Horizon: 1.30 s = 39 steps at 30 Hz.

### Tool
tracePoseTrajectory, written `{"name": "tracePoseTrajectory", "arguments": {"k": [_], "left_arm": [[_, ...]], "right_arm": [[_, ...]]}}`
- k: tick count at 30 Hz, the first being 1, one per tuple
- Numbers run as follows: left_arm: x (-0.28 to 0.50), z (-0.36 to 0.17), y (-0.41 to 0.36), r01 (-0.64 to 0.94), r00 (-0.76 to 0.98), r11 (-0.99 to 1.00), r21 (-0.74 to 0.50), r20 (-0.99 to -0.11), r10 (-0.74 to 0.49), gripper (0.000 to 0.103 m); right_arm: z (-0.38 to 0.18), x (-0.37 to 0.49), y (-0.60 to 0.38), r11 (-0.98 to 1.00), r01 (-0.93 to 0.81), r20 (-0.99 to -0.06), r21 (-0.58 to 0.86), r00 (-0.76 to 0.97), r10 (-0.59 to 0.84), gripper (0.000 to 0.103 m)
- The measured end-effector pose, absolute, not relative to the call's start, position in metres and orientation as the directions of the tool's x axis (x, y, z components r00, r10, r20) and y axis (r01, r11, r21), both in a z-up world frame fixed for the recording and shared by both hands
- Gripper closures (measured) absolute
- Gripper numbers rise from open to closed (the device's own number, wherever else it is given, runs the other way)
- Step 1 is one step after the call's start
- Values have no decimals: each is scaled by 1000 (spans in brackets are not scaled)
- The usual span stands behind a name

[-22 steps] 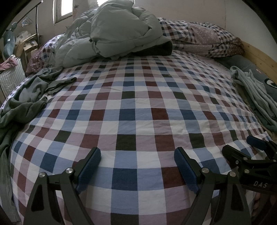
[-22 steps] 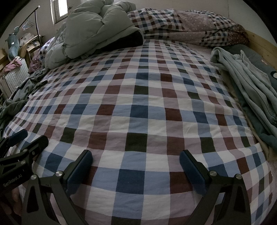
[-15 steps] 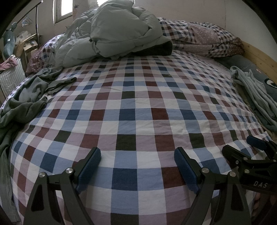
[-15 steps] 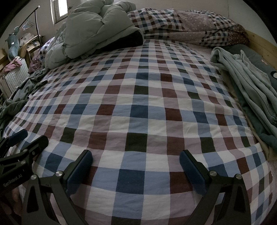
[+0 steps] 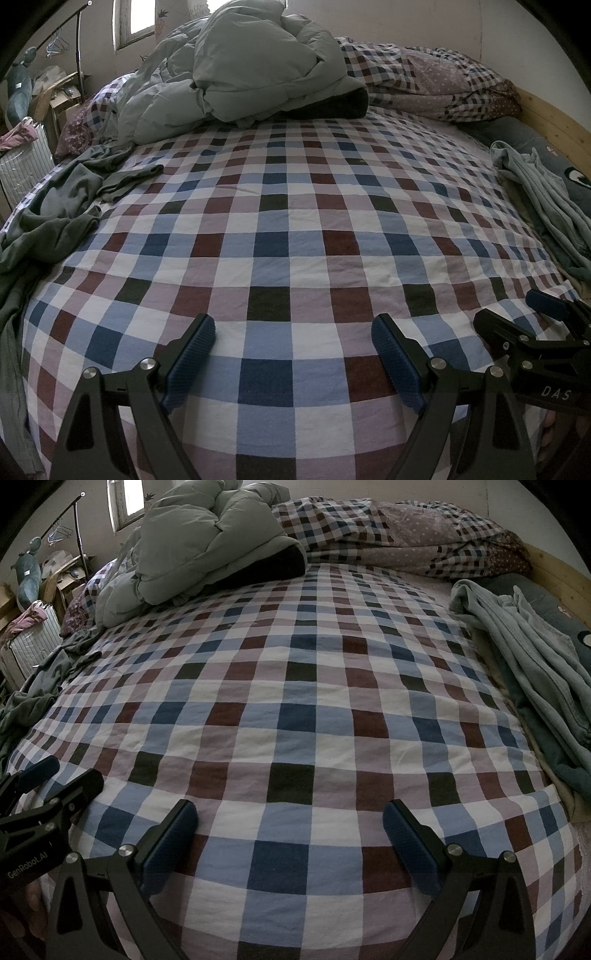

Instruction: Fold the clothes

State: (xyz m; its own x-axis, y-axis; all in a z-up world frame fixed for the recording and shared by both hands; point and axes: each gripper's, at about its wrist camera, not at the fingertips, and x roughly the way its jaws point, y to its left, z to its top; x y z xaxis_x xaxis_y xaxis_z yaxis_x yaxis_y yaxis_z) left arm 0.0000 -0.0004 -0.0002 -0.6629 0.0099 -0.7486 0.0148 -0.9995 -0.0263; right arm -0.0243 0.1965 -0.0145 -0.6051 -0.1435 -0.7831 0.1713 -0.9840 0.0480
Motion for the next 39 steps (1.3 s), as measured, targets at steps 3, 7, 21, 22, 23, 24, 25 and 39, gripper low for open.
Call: {"name": "tracePoseTrajectory", "arguments": {"k": [3, 7, 21, 22, 23, 24, 25, 39], "left_arm": [[1, 1, -4, 15, -663, -1000, -26, -749, 10, 13], [1, 0, -2, 17, -661, -999, -28, -750, 10, 13], [-1, -1, 3, 21, -657, -999, -26, -754, 5, 13], [-1, -1, 3, 21, -657, -999, -26, -754, 5, 13], [-1, -1, 3, 21, -657, -999, -26, -754, 5, 13], [-1, -1, 2, 21, -657, -999, -25, -754, 5, 13], [-2, -1, 3, 21, -657, -999, -24, -754, 4, 13], [1, -1, -2, 24, -662, -999, -31, -750, 8, 13]], "right_arm": [[-12, -25, 197, -984, 171, -783, 50, -604, -145, 0], [-13, -23, 199, -984, 171, -784, 49, -604, -144, 0], [-15, -29, 203, -983, 170, -790, 69, -593, -158, 0], [-16, -29, 204, -983, 170, -790, 72, -593, -160, 0], [-15, -29, 204, -983, 170, -790, 74, -592, -162, 0], [-15, -29, 204, -983, 169, -790, 75, -591, -162, 0], [-15, -30, 203, -983, 169, -790, 75, -591, -162, 0], [-15, -31, 206, -983, 168, -793, 80, -587, -165, 0]]}}
